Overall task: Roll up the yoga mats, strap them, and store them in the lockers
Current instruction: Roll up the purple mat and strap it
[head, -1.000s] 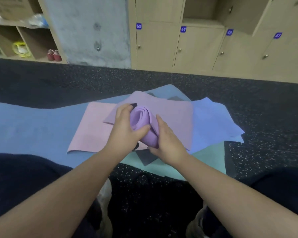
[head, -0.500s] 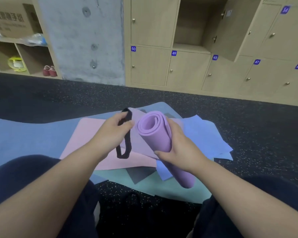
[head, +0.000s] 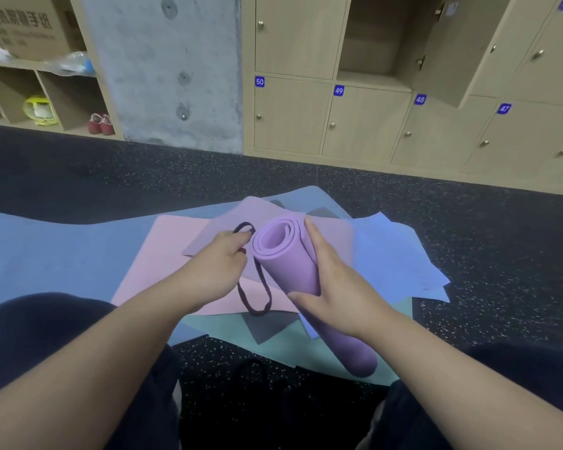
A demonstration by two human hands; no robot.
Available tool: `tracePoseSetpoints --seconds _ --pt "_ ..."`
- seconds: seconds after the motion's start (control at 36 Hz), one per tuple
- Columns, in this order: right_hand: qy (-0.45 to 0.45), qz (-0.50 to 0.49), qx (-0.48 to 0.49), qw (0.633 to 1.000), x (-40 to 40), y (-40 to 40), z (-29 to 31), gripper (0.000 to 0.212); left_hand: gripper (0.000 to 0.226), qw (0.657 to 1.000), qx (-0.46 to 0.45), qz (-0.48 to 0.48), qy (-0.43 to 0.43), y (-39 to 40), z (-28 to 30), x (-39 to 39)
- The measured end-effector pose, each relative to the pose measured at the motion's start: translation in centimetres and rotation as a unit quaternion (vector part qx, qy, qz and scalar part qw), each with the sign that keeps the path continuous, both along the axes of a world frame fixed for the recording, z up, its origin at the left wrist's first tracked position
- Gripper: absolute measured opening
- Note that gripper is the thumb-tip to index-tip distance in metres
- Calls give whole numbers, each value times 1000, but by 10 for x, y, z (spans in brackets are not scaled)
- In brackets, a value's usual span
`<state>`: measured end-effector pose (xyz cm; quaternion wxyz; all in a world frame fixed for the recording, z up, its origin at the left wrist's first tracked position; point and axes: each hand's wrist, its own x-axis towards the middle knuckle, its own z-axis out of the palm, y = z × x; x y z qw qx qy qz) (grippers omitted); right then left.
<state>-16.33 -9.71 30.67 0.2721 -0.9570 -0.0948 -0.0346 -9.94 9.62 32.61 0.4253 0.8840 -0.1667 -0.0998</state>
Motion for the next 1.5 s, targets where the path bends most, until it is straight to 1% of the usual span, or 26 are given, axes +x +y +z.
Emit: tracePoseSetpoints --seconds 0.08,0.17,0.22,0.33,0.42,0.5,0.56,0.61,0.69,0.83,0.89,1.0,1.14,1.19,1.28,1.33,1.39,1.42,1.5 --pt "-7 -4 -9 1000 2 0 -3 105 27 1000 9 16 -15 2 -1 1" --pt "-12 -5 -17 1000 4 0 -5 105 21 995 14 69 -70 5 -2 3" --pt "-12 -7 -16 1000 5 -1 -6 105 16 990 -10 108 -90 7 -3 6" --pt "-16 -8 -10 1000 8 0 -8 103 14 987 -78 106 -91 9 -5 11" --pt "-19 1 -18 1000 10 2 -11 103 28 983 -159 80 -45 9 -2 12" --pt "-40 1 -20 999 13 3 -16 104 44 961 -264 42 66 7 5 7" --pt "-50 -9 -14 999 14 3 -18 102 49 948 -295 33 112 8 6 7" --pt "-54 -17 -14 998 16 1 -20 100 48 941 -310 28 130 11 6 9" --pt "-48 -23 -26 998 16 -1 -22 100 44 947 -298 26 120 13 4 10" --pt "-33 -16 -42 998 15 0 -23 102 30 963 -252 -8 91 12 -2 7" --pt "-29 -14 -49 998 15 1 -23 104 35 967 -243 -20 76 12 -4 7" --pt "-18 -9 -59 998 16 2 -26 105 49 962 -244 -68 105 12 -5 6" --pt "-17 -7 -61 998 15 2 -26 104 66 952 -268 -103 110 11 -6 2" --pt "-20 -8 -56 998 14 2 -26 103 69 953 -259 -113 110 10 -6 1" --pt "-28 -6 -47 998 13 3 -24 103 66 967 -220 -101 74 8 -9 1" --pt "-32 -6 -41 999 12 3 -22 102 62 982 -167 -75 32 10 -12 5" --pt "-32 -6 -34 999 11 3 -20 101 67 991 -124 -50 -3 14 -15 9" --pt "-31 -4 -34 999 11 4 -20 100 73 991 -123 -45 -8 16 -16 12" --pt "-33 13 -40 999 9 8 -20 97 88 982 -177 -64 24 17 -17 12"
